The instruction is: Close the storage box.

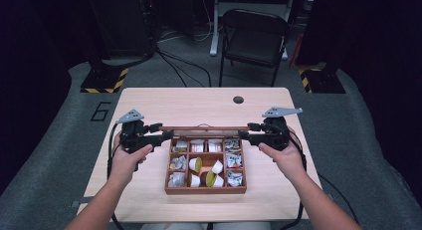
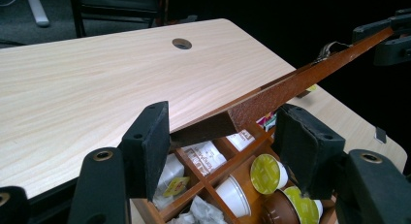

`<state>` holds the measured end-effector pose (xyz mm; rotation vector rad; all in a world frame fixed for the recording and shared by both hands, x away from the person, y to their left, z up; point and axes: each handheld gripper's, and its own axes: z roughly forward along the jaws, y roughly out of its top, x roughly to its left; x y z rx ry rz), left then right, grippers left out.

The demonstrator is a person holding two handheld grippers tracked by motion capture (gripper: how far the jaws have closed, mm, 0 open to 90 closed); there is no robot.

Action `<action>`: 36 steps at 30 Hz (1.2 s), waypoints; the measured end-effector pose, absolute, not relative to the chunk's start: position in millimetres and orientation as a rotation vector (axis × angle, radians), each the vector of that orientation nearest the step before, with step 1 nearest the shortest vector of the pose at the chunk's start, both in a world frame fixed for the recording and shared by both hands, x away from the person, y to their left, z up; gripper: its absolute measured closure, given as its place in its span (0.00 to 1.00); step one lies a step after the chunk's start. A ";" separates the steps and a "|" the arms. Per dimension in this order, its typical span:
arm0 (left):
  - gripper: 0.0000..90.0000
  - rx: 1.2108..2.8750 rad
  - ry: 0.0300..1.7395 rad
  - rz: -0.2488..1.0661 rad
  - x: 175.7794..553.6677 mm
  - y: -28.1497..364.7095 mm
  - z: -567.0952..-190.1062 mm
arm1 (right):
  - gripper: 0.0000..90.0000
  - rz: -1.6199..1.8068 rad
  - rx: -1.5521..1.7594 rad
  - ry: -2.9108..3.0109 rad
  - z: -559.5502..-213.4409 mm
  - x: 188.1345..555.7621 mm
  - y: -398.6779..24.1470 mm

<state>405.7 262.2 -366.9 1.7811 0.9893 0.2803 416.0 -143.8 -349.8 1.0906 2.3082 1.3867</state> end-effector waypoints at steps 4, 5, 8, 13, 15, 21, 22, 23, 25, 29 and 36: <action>0.42 1.776 0.990 0.281 401.0 261.4 -369.5 | 0.53 1.391 1.089 2.301 -352.5 412.2 -143.9; 0.42 1.777 0.989 0.286 399.7 261.4 -370.2 | 0.53 1.392 1.089 2.299 -353.1 411.3 -144.5; 0.42 1.774 0.984 0.287 396.3 261.9 -372.4 | 0.53 1.402 1.094 2.298 -355.7 408.6 -145.1; 0.42 1.761 0.988 0.282 389.2 261.8 -375.8 | 0.53 1.398 1.082 2.289 -359.7 402.0 -144.9; 0.42 1.762 0.990 0.279 386.9 261.8 -377.3 | 0.53 1.398 1.081 2.284 -361.7 398.8 -144.7; 0.42 1.773 0.986 0.267 379.9 262.8 -381.7 | 0.53 1.411 1.080 2.266 -368.4 389.0 -145.4; 0.42 1.775 0.988 0.264 378.6 263.0 -382.5 | 0.53 1.411 1.086 2.262 -369.4 387.1 -145.5; 0.42 1.775 0.985 0.268 377.6 262.9 -383.6 | 0.53 1.415 1.081 2.261 -370.5 385.7 -145.6; 0.42 1.776 0.984 0.268 375.2 262.8 -385.2 | 0.53 1.417 1.076 2.260 -372.2 383.3 -146.0; 0.42 1.769 0.985 0.275 368.2 262.4 -391.6 | 0.53 1.416 1.074 2.261 -376.3 378.7 -146.3; 0.42 1.786 0.991 0.286 358.9 260.2 -400.2 | 0.53 1.397 1.086 2.273 -385.2 368.5 -147.0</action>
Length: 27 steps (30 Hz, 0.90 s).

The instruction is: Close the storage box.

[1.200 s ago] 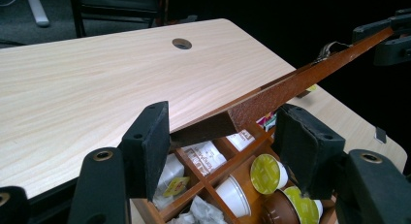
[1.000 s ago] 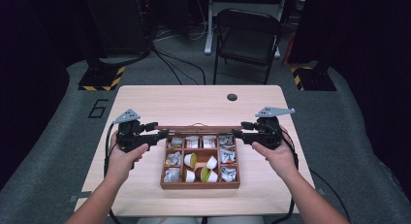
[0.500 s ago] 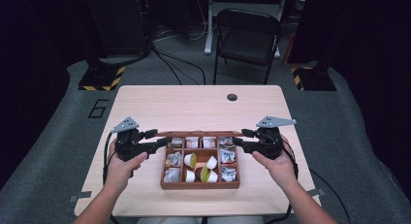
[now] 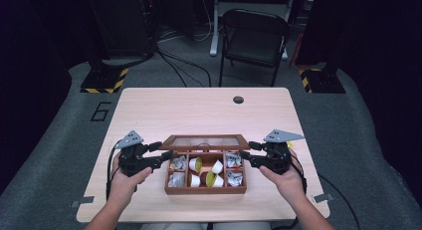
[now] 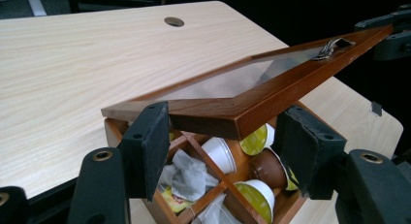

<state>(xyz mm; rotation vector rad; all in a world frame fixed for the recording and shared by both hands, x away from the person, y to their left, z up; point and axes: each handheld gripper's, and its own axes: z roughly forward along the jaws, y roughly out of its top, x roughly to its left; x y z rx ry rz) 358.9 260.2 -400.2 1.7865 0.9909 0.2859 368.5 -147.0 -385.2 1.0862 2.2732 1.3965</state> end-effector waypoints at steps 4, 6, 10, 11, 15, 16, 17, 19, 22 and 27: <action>0.42 1.795 0.991 0.298 354.7 259.5 -405.6 | 0.54 1.404 1.098 2.265 -391.6 362.3 -148.0; 0.42 1.800 0.986 0.305 352.8 259.4 -408.2 | 0.54 1.406 1.099 2.260 -394.8 359.8 -148.2; 0.42 1.798 0.992 0.298 348.5 259.2 -414.1 | 0.54 1.407 1.113 2.256 -400.7 355.1 -148.1; 0.42 1.802 0.996 0.300 347.4 259.3 -415.5 | 0.54 1.402 1.109 2.254 -402.2 353.8 -147.9; 0.42 1.813 0.997 0.300 343.7 258.6 -422.1 | 0.54 1.396 1.105 2.247 -409.6 347.2 -147.3; 0.42 1.811 1.005 0.297 342.7 257.9 -423.7 | 0.54 1.397 1.106 2.244 -411.8 345.9 -147.5; 0.42 1.822 1.000 0.302 342.3 258.3 -424.7 | 0.54 1.401 1.105 2.240 -413.7 345.0 -147.8; 0.42 1.822 1.000 0.304 340.6 257.9 -426.6 | 0.54 1.414 1.117 2.240 -416.5 343.2 -148.2; 0.42 1.817 1.004 0.312 338.1 257.0 -429.8 | 0.54 1.410 1.115 2.242 -419.4 341.9 -148.7; 0.42 1.828 0.995 0.328 333.5 256.1 -434.8 | 0.53 1.394 1.101 2.247 -424.8 338.6 -147.8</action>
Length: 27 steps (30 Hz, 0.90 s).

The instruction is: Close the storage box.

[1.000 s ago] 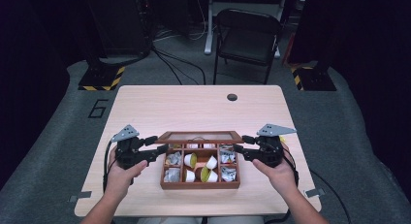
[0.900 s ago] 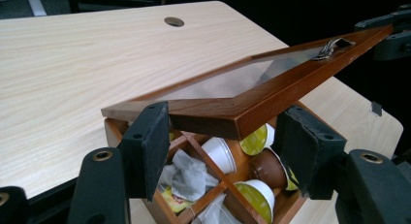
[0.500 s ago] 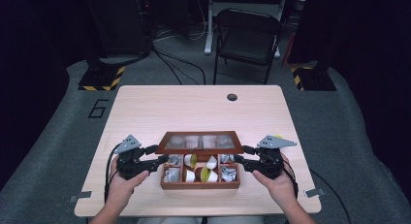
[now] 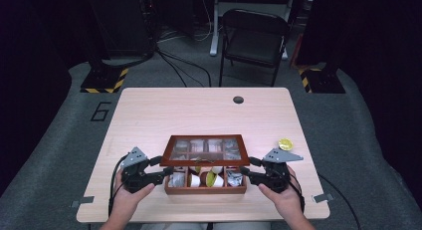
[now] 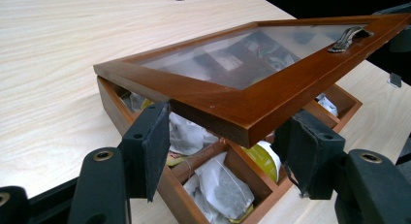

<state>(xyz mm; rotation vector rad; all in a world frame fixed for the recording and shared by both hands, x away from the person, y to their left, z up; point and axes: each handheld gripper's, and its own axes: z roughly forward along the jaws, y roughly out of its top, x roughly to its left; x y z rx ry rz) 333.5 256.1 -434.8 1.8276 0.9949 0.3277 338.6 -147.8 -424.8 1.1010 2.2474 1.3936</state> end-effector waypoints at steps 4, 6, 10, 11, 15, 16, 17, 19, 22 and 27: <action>0.42 1.830 0.993 0.323 331.2 256.5 -439.6 | 0.53 1.386 1.094 2.241 -430.8 336.8 -147.3; 0.43 1.845 0.983 0.340 329.8 256.1 -441.1 | 0.54 1.398 1.109 2.243 -434.6 336.3 -148.0; 0.43 1.841 0.991 0.339 325.5 256.2 -446.7 | 0.54 1.400 1.123 2.253 -439.7 335.4 -149.1; 0.43 1.835 0.997 0.334 324.7 255.9 -448.0 | 0.54 1.395 1.118 2.258 -441.2 334.8 -149.0; 0.43 1.854 0.998 0.330 322.2 255.1 -452.2 | 0.54 1.356 1.089 2.264 -445.0 331.4 -147.7; 0.43 1.862 0.995 0.327 321.9 255.0 -452.7 | 0.54 1.341 1.081 2.262 -446.1 329.9 -147.1; 0.43 1.869 0.995 0.327 321.2 254.8 -453.6 | 0.54 1.331 1.074 2.265 -446.8 329.2 -146.9; 0.43 1.875 0.995 0.324 319.9 254.3 -456.4 | 0.54 1.323 1.069 2.271 -449.2 327.9 -146.5; 0.43 1.886 1.004 0.326 318.2 253.3 -460.6 | 0.54 1.310 1.073 2.290 -452.9 327.1 -146.0; 0.43 1.916 1.008 0.340 315.4 251.8 -464.8 | 0.54 1.267 1.052 2.315 -456.6 324.3 -143.9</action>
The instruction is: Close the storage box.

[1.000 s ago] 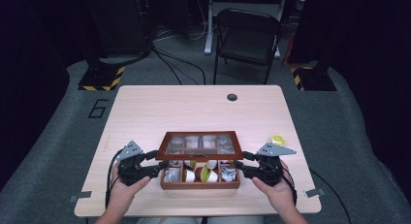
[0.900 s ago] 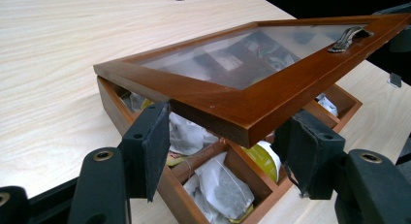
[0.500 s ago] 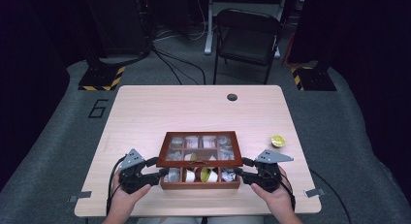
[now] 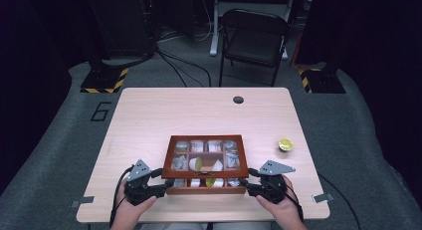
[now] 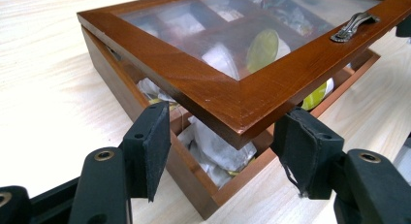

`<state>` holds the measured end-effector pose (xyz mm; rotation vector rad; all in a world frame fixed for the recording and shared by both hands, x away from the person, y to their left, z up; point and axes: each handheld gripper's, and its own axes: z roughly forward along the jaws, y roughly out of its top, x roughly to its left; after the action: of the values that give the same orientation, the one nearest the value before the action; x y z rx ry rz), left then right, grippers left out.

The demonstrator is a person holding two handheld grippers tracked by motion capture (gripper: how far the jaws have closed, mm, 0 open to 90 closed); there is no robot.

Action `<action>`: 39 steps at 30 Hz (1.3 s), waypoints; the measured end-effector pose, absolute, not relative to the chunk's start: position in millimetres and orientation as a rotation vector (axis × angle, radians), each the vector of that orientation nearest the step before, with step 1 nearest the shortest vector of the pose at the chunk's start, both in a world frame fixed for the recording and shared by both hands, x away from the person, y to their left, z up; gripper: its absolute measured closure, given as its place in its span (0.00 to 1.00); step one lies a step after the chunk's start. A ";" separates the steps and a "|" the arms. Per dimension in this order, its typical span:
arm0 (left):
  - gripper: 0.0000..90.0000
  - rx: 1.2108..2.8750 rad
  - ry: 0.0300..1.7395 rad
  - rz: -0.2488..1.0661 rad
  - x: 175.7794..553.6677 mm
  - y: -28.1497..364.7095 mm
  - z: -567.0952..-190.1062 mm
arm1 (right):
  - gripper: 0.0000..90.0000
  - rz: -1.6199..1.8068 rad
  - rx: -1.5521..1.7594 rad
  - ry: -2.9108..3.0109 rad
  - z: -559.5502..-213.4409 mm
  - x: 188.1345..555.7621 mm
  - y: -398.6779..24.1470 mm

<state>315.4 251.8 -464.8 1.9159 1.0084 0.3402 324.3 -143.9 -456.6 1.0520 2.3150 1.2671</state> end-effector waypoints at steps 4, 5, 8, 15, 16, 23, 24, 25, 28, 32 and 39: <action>0.43 1.940 1.006 0.339 315.1 251.4 -467.4 | 0.54 1.262 1.056 2.330 -460.0 324.2 -144.1; 0.43 1.942 1.001 0.347 315.6 251.8 -467.8 | 0.54 1.258 1.057 2.333 -460.3 324.0 -144.1; 0.43 1.923 1.018 0.343 314.6 250.5 -469.7 | 0.54 1.253 1.055 2.332 -461.2 323.7 -143.5; 0.43 1.943 1.024 0.329 313.8 250.4 -473.0 | 0.53 1.237 1.061 2.354 -464.6 324.6 -142.5; 0.43 1.951 1.022 0.337 314.1 250.3 -473.7 | 0.53 1.238 1.062 2.355 -465.2 324.8 -141.8; 0.43 1.978 1.031 0.300 314.6 249.1 -477.3 | 0.53 1.213 1.067 2.397 -470.0 325.5 -141.0; 0.43 1.979 1.032 0.306 314.8 248.6 -478.0 | 0.53 1.211 1.068 2.399 -470.7 325.9 -141.4; 0.43 1.985 1.036 0.295 314.6 248.3 -478.0 | 0.53 1.210 1.074 2.402 -471.4 326.3 -141.8; 0.43 1.990 1.035 0.304 315.2 247.7 -479.5 | 0.53 1.218 1.087 2.409 -472.8 327.0 -142.7; 0.43 1.999 1.038 0.290 315.2 247.7 -480.9 | 0.53 1.208 1.096 2.412 -473.7 326.2 -142.6; 0.43 2.007 1.041 0.264 314.0 248.6 -483.1 | 0.53 1.170 1.088 2.433 -476.0 325.9 -141.3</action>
<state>314.0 248.6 -483.1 2.0067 1.0413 0.2642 325.9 -141.3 -476.0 1.0883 2.4332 1.1700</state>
